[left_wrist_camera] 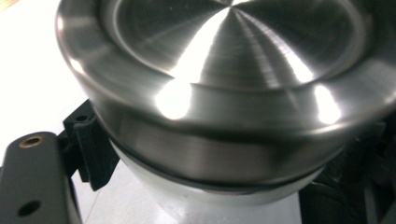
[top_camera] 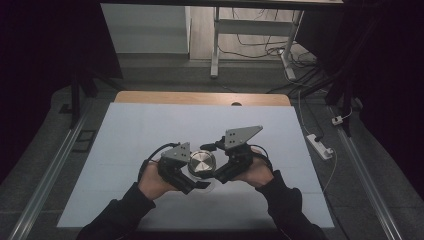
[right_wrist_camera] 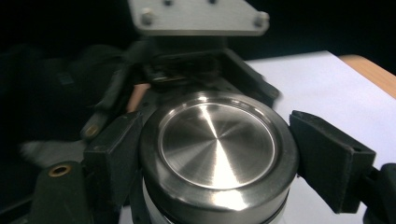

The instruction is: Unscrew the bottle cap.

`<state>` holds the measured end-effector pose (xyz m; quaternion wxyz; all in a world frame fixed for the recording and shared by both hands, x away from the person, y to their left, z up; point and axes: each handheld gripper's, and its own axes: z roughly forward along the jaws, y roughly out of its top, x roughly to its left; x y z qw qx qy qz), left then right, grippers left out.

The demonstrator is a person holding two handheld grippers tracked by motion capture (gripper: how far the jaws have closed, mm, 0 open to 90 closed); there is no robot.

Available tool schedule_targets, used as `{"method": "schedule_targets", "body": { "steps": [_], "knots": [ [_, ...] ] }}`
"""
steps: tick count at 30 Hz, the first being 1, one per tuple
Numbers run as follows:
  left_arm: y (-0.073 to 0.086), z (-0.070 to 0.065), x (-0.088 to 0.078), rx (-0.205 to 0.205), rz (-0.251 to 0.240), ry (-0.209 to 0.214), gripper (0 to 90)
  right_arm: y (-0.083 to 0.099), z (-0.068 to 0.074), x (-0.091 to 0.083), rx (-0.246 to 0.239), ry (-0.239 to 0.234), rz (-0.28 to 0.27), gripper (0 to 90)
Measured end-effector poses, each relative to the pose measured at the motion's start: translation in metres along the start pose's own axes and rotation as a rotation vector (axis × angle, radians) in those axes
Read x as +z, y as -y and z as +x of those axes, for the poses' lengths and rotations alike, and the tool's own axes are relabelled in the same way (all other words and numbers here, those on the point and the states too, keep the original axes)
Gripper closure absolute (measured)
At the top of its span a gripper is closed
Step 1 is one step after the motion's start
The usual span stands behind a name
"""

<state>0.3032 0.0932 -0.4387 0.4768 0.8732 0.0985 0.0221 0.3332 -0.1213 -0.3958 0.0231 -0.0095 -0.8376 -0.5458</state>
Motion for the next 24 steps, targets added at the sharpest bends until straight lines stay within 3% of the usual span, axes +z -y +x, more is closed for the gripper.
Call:
{"method": "schedule_targets", "body": {
  "steps": [1,2,3,4,6,7,8,9,11,12,13,14,15,18,19,20,24],
  "knots": [
    [-0.001,-0.002,0.001,0.021,0.011,0.008,15.5,0.004,-0.002,-0.002,-0.032,-0.047,-0.023,19.8],
    [-0.002,-0.004,0.004,0.03,0.024,0.011,15.5,0.013,-0.009,-0.004,-0.046,-0.148,-0.061,19.5],
    [-0.003,-0.005,0.006,0.034,0.041,0.01,15.5,0.016,-0.012,-0.004,-0.036,-0.175,-0.064,18.8],
    [-0.003,-0.006,0.008,0.035,0.046,0.008,15.5,0.018,-0.013,-0.003,-0.023,-0.18,-0.057,17.0],
    [-0.002,-0.004,0.01,0.024,0.047,0.002,15.5,0.016,-0.011,-0.003,0.008,-0.141,-0.019,7.6],
    [-0.001,-0.003,0.01,0.01,0.047,-0.013,15.5,0.016,-0.011,-0.003,0.008,-0.141,-0.019,7.6],
    [0.0,-0.002,0.009,-0.001,0.046,-0.027,15.5,0.009,-0.008,-0.004,0.036,-0.09,0.0,1.7],
    [0.0,0.0,0.007,-0.012,0.041,-0.042,15.5,0.009,-0.008,-0.004,0.036,-0.09,0.0,1.7],
    [0.002,0.003,0.004,-0.043,0.03,-0.073,15.5,-0.003,-0.001,-0.007,0.082,0.033,0.032,0.1],
    [0.002,0.004,0.002,-0.058,0.024,-0.092,15.5,-0.003,-0.001,-0.007,0.082,0.033,0.032,0.1],
    [0.003,0.005,0.001,-0.072,0.019,-0.108,15.5,-0.007,0.002,-0.008,0.085,0.11,0.057,0.2],
    [0.003,0.006,0.0,-0.087,0.013,-0.121,15.5,-0.012,0.009,-0.005,0.089,0.217,0.079,1.9],
    [0.004,0.007,-0.001,-0.096,0.014,-0.133,15.5,-0.013,0.013,-0.003,0.103,0.257,0.081,3.3],
    [0.004,0.008,-0.001,-0.122,0.017,-0.172,15.5,-0.015,0.021,0.007,0.136,0.344,0.076,5.8],
    [0.004,0.008,-0.001,-0.129,0.014,-0.178,15.5,-0.015,0.021,0.007,0.136,0.344,0.076,5.8],
    [0.005,0.008,-0.001,-0.132,0.015,-0.182,15.5,-0.015,0.025,0.014,0.14,0.383,0.078,7.8],
    [0.004,0.008,-0.001,-0.131,0.02,-0.185,15.5,-0.014,0.03,0.023,0.122,0.44,0.077,15.1]
  ]
}}
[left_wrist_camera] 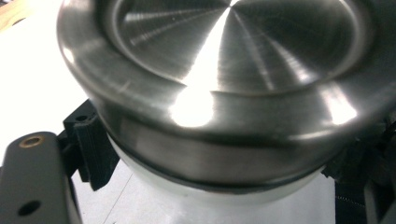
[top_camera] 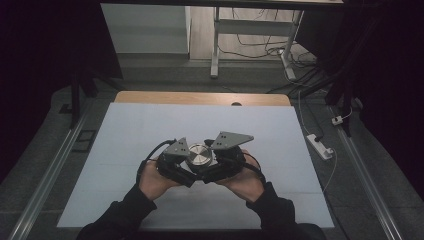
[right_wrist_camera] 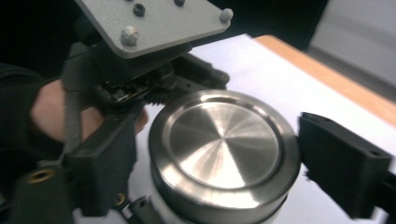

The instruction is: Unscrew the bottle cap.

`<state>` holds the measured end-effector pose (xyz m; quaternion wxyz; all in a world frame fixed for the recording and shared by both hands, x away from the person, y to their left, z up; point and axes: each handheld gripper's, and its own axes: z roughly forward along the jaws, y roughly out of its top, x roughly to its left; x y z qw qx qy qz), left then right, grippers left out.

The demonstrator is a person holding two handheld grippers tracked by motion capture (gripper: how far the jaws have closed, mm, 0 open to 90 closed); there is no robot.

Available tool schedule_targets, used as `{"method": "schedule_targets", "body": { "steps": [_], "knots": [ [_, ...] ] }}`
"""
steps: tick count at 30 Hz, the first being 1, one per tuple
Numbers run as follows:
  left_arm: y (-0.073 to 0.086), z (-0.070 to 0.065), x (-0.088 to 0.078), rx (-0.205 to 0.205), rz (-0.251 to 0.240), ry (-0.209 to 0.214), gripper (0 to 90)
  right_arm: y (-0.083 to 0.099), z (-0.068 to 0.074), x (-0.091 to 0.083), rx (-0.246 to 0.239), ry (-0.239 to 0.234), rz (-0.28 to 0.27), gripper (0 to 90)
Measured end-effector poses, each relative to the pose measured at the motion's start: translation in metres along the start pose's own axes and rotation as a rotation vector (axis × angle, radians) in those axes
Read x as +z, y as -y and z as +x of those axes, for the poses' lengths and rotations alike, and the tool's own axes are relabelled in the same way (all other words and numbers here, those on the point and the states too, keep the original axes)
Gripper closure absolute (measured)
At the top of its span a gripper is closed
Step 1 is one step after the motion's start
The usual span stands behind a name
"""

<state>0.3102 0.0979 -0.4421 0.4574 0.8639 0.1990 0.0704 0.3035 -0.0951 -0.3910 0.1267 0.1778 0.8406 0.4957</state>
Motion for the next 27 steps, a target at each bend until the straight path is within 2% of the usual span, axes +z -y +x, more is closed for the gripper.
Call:
{"method": "schedule_targets", "body": {
  "steps": [1,3,4,5,6,7,8,9,10,13,16,17,19,21,24,25,27],
  "knots": [
    [0.0,0.0,0.0,0.0,0.0,0.002,15.5,0.001,0.001,0.001,-0.012,0.016,-0.009,18.9],
    [-0.001,0.0,-0.001,0.006,0.001,0.006,15.5,0.002,0.0,0.0,-0.018,0.016,-0.027,19.1],
    [-0.001,0.0,-0.001,0.007,0.001,0.01,15.5,0.002,-0.001,0.0,-0.014,0.005,-0.031,19.2],
    [-0.001,0.0,-0.001,0.004,-0.003,0.018,15.5,0.002,-0.005,-0.002,-0.011,-0.027,-0.028,19.2],
    [-0.001,0.0,-0.001,0.006,-0.002,0.036,15.5,0.002,-0.005,-0.002,-0.011,-0.027,-0.028,19.2],
    [0.0,0.001,-0.001,0.014,0.001,0.059,15.5,0.003,-0.01,-0.003,-0.021,-0.08,-0.024,19.3],
    [0.0,0.001,-0.001,0.023,-0.001,0.075,15.5,0.003,-0.01,-0.003,-0.021,-0.08,-0.024,19.3],
    [0.001,0.001,0.0,0.034,0.0,0.092,15.5,0.005,-0.016,-0.003,-0.037,-0.162,-0.023,19.3],
    [0.001,0.001,0.0,0.042,0.002,0.111,15.5,0.005,-0.016,-0.003,-0.037,-0.162,-0.023,19.3],
    [0.0,0.0,0.0,0.062,-0.007,0.162,15.4,0.009,-0.03,-0.004,-0.052,-0.296,-0.051,19.4],
    [-0.001,-0.005,0.001,0.109,-0.01,0.207,15.5,0.016,-0.041,-0.005,-0.102,-0.445,-0.119,19.4],
    [-0.002,-0.006,0.002,0.123,-0.004,0.213,15.5,0.019,-0.044,-0.004,-0.109,-0.492,-0.133,19.4],
    [-0.002,-0.009,0.005,0.129,0.005,0.206,15.5,0.023,-0.047,-0.004,-0.119,-0.539,-0.139,19.3],
    [-0.002,-0.008,0.006,0.12,0.008,0.184,15.5,0.023,-0.049,-0.005,-0.113,-0.539,-0.125,18.7],
    [-0.002,-0.004,0.002,0.085,-0.004,0.136,15.5,0.016,-0.046,-0.007,-0.066,-0.449,-0.074,4.8],
    [-0.001,-0.003,0.001,0.069,-0.011,0.117,15.5,0.012,-0.044,-0.009,-0.043,-0.417,-0.068,2.7],
    [0.0,0.0,-0.002,0.043,-0.018,0.08,15.5,0.004,-0.039,-0.013,-0.021,-0.305,-0.03,1.3]
  ]
}}
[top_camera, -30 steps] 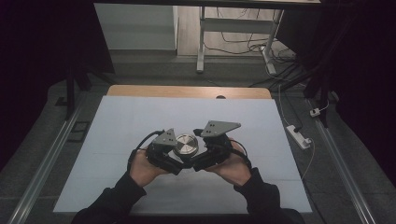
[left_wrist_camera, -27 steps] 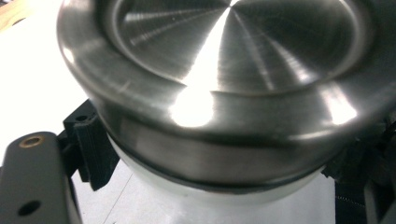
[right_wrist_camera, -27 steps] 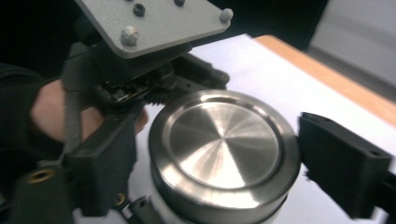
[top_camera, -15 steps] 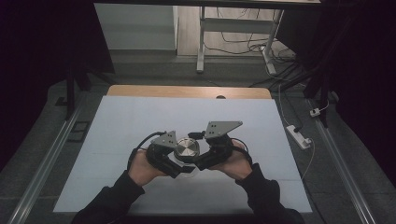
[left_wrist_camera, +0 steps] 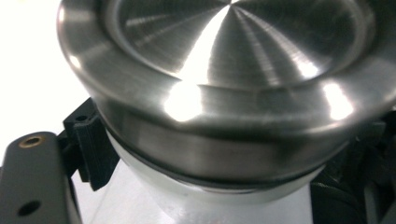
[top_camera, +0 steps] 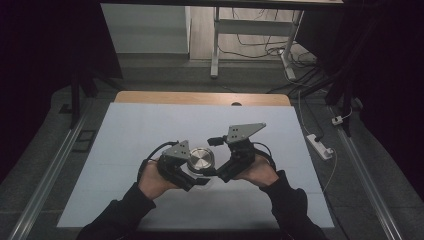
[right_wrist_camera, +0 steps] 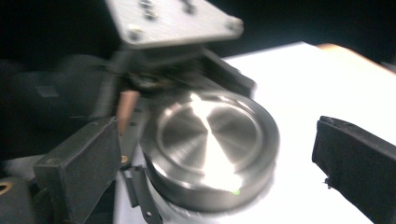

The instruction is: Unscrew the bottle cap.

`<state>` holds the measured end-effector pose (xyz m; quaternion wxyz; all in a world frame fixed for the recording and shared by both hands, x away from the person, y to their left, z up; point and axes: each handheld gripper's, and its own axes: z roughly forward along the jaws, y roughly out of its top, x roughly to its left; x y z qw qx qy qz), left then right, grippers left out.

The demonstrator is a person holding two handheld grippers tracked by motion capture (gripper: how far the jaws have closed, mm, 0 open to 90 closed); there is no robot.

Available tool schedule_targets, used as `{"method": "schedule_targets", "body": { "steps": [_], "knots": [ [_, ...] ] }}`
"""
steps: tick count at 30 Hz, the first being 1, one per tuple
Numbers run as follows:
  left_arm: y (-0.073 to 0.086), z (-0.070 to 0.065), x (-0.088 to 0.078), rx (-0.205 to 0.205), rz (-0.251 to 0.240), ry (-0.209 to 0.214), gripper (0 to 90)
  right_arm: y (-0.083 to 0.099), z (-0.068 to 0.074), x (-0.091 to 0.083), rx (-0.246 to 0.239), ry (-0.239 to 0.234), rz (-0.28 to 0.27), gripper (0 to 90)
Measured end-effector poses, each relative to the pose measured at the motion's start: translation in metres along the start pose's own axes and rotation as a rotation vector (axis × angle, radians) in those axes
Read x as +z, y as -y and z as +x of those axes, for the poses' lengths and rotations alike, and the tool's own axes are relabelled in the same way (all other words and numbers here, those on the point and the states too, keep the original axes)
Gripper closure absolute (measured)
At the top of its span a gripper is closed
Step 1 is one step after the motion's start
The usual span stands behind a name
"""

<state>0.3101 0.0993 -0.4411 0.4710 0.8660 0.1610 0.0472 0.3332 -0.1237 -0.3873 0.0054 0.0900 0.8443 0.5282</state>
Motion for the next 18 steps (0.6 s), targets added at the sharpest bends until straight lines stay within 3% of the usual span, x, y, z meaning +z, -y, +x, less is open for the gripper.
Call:
{"method": "schedule_targets", "body": {
  "steps": [2,3,6,7,8,9,11,14,18],
  "knots": [
    [0.001,0.002,-0.001,-0.025,-0.004,-0.027,15.5,-0.007,0.011,0.002,0.023,0.135,0.026,1.9],
    [0.001,0.003,-0.001,-0.034,-0.005,-0.038,15.5,-0.007,0.011,0.002,0.023,0.135,0.026,1.9],
    [0.001,0.003,0.0,-0.048,0.001,-0.062,15.5,-0.009,0.022,0.009,0.042,0.203,0.033,6.8],
    [0.001,0.002,0.0,-0.05,0.0,-0.064,15.5,-0.009,0.028,0.016,0.021,0.246,0.05,10.7],
    [0.001,0.002,0.0,-0.046,0.004,-0.061,15.5,-0.009,0.028,0.016,0.021,0.246,0.05,10.7],
    [0.001,0.001,0.0,-0.045,0.002,-0.059,15.5,-0.008,0.033,0.022,-0.017,0.291,0.052,16.5],
    [0.0,0.0,0.0,-0.039,0.003,-0.057,15.5,-0.007,0.035,0.023,-0.028,0.316,0.048,18.5],
    [-0.001,0.0,0.0,-0.035,0.003,-0.048,15.5,-0.006,0.034,0.022,-0.03,0.306,0.03,18.7],
    [-0.001,0.0,-0.001,-0.019,-0.007,0.01,15.5,-0.007,0.03,0.018,-0.048,0.237,0.03,18.8]
  ]
}}
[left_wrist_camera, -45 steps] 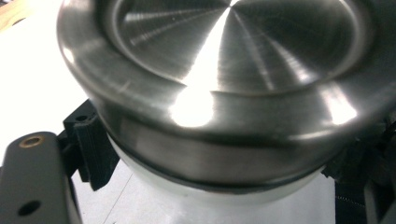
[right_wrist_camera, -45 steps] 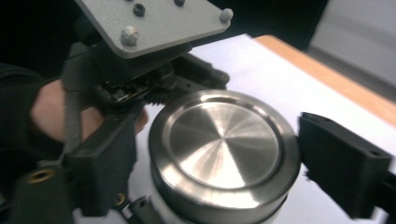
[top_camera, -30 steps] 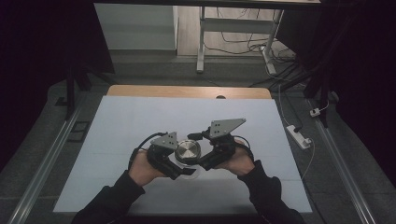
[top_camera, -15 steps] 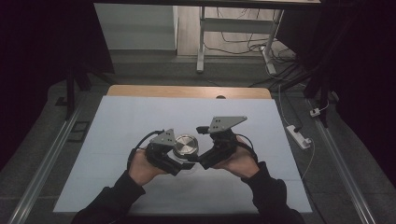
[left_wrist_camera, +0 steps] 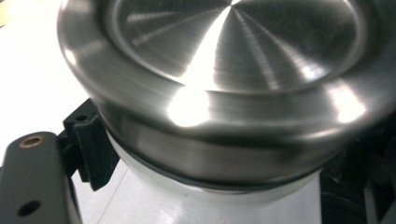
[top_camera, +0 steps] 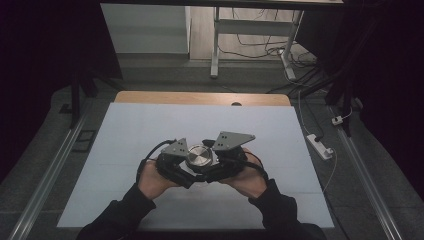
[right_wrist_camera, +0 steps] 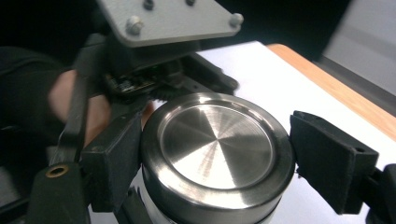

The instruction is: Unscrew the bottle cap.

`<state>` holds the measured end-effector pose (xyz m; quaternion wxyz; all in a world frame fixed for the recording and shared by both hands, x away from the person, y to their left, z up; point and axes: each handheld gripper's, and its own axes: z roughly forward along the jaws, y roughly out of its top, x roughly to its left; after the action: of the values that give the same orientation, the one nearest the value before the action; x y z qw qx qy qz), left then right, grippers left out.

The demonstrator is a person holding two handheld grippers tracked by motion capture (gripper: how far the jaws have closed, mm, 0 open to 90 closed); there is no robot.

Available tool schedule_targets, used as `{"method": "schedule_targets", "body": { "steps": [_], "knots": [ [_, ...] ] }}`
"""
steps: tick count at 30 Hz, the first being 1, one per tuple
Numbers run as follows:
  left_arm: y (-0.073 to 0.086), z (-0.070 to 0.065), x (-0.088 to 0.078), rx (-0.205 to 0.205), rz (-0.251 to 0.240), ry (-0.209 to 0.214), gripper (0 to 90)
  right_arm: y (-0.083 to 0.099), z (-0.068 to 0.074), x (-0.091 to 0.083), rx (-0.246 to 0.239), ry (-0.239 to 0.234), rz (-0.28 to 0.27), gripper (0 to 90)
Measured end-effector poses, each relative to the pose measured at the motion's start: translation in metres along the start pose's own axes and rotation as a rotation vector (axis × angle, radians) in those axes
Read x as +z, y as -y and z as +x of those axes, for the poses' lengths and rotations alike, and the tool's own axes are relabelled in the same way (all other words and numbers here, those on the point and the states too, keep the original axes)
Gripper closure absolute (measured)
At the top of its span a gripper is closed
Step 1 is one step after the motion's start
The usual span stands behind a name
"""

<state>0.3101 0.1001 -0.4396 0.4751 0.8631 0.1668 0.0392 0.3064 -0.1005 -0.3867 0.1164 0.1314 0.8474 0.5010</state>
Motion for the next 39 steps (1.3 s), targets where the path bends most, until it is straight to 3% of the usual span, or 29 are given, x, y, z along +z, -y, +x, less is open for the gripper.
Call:
{"method": "schedule_targets", "body": {
  "steps": [1,3,4,7,10,12,14,15,16,19,22,28,30,31,32,39],
  "knots": [
    [0.0,0.0,0.0,0.01,-0.002,0.022,15.5,0.001,-0.007,-0.003,-0.009,-0.074,-0.013,18.9],
    [-0.001,-0.001,-0.001,0.026,-0.011,0.068,15.5,0.004,-0.015,-0.006,-0.011,-0.172,-0.038,19.0],
    [-0.001,-0.002,-0.001,0.036,-0.017,0.095,15.5,0.004,-0.015,-0.006,-0.011,-0.172,-0.038,19.0],
    [-0.003,-0.006,0.001,0.064,-0.031,0.161,15.5,0.01,-0.029,-0.009,-0.014,-0.348,-0.097,19.3],
    [-0.005,-0.009,0.004,0.087,-0.009,0.163,15.5,0.019,-0.037,-0.009,-0.021,-0.457,-0.143,19.4],
    [-0.004,-0.009,0.006,0.082,0.002,0.147,15.5,0.023,-0.04,-0.008,-0.019,-0.475,-0.14,19.3],
    [-0.003,-0.006,0.007,0.065,0.006,0.119,15.5,0.022,-0.04,-0.007,-0.002,-0.444,-0.108,15.4],
    [-0.003,-0.005,0.006,0.054,0.004,0.101,15.4,0.017,-0.037,-0.007,0.011,-0.368,-0.07,5.5],
    [-0.002,-0.004,0.005,0.046,0.007,0.077,15.4,0.017,-0.037,-0.007,0.011,-0.368,-0.07,5.5],
    [-0.002,-0.002,0.001,0.016,0.006,0.009,15.5,0.008,-0.03,-0.01,0.022,-0.237,-0.008,1.6],
    [-0.001,0.0,0.001,-0.012,0.007,-0.037,15.5,0.001,-0.015,-0.008,0.017,-0.087,0.041,2.9],
    [-0.002,-0.001,0.001,-0.017,0.006,-0.04,15.5,-0.004,0.009,0.001,-0.007,0.08,0.036,17.3],
    [-0.002,-0.001,0.001,-0.013,0.008,-0.033,15.5,-0.003,0.008,0.001,0.004,0.077,0.025,17.8],
    [-0.002,-0.001,0.001,-0.003,0.012,-0.027,15.5,-0.002,0.004,0.0,0.019,0.037,0.015,19.1],
    [-0.001,-0.001,0.001,-0.001,0.009,-0.015,15.5,-0.002,0.004,0.0,0.019,0.037,0.015,19.1],
    [-0.002,-0.002,0.0,0.031,-0.005,0.068,15.5,0.004,-0.012,-0.006,0.011,-0.138,-0.031,19.4]
  ]
}}
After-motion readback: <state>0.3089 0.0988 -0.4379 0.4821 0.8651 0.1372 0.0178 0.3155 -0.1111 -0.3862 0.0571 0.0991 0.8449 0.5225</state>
